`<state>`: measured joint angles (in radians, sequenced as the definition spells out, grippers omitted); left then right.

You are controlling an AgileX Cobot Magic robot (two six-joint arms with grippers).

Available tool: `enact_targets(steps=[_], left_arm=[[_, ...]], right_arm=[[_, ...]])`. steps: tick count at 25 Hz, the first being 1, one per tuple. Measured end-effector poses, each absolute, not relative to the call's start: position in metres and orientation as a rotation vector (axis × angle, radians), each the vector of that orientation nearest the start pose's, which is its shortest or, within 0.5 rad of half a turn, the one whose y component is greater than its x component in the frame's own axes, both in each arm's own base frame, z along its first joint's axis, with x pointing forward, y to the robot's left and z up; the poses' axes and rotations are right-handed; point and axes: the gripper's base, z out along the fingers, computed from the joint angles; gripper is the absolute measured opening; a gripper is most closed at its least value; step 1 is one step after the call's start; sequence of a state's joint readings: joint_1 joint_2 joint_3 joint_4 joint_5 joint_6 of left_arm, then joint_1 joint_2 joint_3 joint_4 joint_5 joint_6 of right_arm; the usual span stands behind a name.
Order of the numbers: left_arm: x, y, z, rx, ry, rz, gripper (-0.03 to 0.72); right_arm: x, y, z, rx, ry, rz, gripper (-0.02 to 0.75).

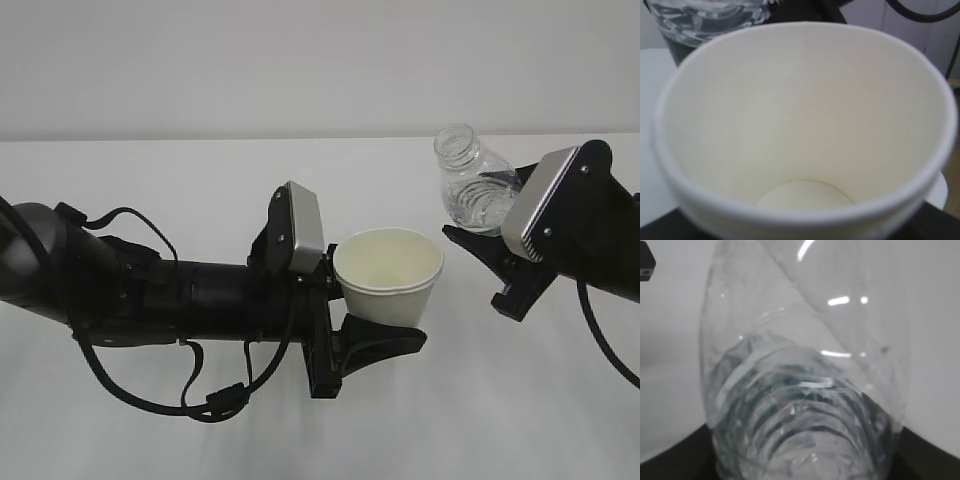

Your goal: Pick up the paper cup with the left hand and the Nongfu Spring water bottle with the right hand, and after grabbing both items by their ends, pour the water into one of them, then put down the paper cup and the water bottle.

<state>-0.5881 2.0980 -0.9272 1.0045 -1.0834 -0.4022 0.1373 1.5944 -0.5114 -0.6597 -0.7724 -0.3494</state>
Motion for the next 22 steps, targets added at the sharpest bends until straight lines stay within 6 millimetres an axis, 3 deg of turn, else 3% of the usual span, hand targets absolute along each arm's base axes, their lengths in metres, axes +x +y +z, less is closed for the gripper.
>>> enact_targets(steps=[22], left_arm=[[0.2724, -0.2631, 0.1206, 1.271, 1.380, -1.006, 0.470]], right_arm=[[0.2725, 0.0762, 0.1809, -1.315, 1.337, -0.256, 0.473]])
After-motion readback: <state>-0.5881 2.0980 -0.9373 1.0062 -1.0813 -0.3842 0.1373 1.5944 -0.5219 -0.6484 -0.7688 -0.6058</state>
